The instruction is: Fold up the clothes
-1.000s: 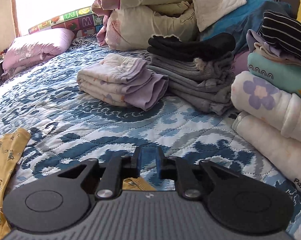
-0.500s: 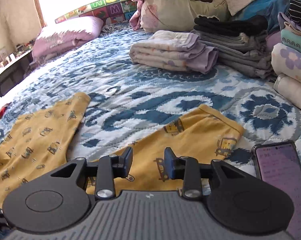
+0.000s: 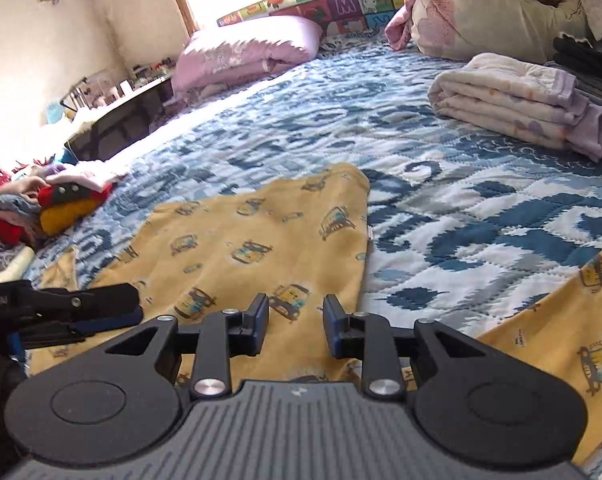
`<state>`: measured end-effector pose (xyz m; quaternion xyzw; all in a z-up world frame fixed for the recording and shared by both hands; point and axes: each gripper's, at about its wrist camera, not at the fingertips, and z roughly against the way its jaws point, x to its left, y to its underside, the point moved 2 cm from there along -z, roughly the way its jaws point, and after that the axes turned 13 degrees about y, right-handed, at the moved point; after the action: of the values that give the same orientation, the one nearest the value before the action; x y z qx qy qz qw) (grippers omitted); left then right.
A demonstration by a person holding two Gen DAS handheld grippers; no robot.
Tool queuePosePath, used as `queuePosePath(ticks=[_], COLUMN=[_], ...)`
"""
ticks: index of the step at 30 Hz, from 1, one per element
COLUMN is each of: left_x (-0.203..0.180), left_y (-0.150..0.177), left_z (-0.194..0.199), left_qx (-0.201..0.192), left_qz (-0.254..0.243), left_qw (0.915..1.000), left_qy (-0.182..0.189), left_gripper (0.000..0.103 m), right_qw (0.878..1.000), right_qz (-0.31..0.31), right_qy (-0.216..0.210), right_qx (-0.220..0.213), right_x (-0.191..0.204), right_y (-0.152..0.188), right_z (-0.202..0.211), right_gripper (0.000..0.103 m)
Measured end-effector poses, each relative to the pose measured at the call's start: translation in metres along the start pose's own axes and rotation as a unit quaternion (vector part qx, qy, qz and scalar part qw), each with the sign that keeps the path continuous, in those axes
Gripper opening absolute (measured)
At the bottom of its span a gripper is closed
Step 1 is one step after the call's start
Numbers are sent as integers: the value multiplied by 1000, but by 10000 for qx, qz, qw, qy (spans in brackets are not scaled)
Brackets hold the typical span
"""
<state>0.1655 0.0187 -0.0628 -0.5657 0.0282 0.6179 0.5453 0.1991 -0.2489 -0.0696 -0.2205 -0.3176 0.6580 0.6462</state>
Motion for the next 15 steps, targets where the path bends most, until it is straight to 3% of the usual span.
queuePosePath(ticks=[1, 2, 5, 7, 10, 15], left_x=[2, 3, 5, 3, 8, 42], left_y=[-1, -2, -8, -15, -32, -70], left_z=[1, 2, 3, 4, 12, 22], left_qx=[-9, -30, -78, -184, -444, -765], left_qz=[-1, 1, -16, -154, -235, 106], left_qw=[10000, 10000, 10000, 9997, 9987, 9969], left_qy=[-31, -24, 58, 80, 30, -171], left_gripper=[43, 43, 43, 43, 43, 43], right_qw=[9999, 9994, 9989, 9984, 9959, 9938], right_qz=[-115, -328, -429, -465, -852, -1035], right_qy=[91, -24, -95, -103, -259, -354], right_qx=[69, 73, -175, -307, -163, 184], right_x=[-6, -15, -27, -30, -43, -48], right_y=[0, -2, -10, -19, -37, -77], right_z=[-5, -5, 4, 5, -15, -58], right_gripper=[7, 6, 20, 39, 40, 41])
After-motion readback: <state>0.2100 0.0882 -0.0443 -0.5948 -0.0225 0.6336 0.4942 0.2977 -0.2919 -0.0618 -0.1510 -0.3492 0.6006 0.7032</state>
